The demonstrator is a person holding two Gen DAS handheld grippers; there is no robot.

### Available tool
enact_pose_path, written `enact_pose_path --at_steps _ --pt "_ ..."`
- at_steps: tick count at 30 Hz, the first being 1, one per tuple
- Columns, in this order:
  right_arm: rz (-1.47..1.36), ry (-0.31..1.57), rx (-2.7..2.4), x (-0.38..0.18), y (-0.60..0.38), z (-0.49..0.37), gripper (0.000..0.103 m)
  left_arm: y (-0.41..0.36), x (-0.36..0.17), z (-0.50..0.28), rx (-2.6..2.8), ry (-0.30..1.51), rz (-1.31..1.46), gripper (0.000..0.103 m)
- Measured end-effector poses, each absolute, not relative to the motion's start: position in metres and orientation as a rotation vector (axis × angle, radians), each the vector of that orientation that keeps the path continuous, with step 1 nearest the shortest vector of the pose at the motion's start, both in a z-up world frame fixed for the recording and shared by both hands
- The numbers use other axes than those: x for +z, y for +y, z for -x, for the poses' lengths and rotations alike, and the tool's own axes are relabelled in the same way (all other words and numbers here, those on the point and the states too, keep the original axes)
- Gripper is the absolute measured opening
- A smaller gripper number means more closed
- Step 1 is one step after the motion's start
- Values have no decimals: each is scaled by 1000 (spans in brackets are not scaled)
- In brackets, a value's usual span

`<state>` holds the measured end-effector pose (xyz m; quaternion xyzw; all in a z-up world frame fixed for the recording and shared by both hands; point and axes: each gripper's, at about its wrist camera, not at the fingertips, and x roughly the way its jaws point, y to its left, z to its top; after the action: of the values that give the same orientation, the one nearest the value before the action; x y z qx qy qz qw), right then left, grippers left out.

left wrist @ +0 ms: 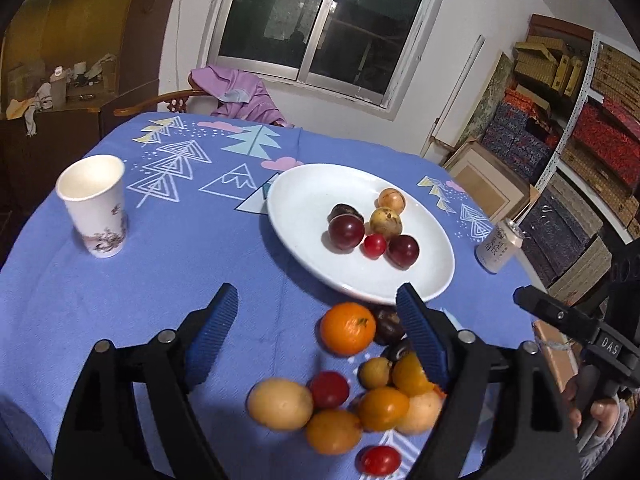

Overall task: Organize fruits
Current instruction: 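Carry both plums onto the white plate and open both tools, then move both open tools back toward the fruit pile, left tool toward the tan pear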

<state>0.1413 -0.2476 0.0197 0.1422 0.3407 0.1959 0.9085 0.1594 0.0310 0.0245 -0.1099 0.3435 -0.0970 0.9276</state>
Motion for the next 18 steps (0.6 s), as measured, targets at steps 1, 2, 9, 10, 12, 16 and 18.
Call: enact_pose_path --at_steps 1,2,9,10,12,16,18 --pt "-294 702 408 18 -250 -134 63 35 22 -147 -184 704 215 85" --pt "-297 707 411 15 -252 -129 66 38 18 -136 -173 702 211 87" --pt "-422 802 406 -10 -271 -118 82 56 -15 -103 -115 796 179 87" --pt "-445 812 410 -12 -274 -120 82 56 -18 -105 -115 812 177 87" --pt "-477 825 403 -16 -277 -121 82 56 -23 -109 -124 834 180 87" --pt "-517 841 397 -19 -281 -122 85 47 -29 -115 -121 844 135 87" --pt "-517 841 396 -19 -280 -123 85 40 -30 -117 -112 835 86 87"
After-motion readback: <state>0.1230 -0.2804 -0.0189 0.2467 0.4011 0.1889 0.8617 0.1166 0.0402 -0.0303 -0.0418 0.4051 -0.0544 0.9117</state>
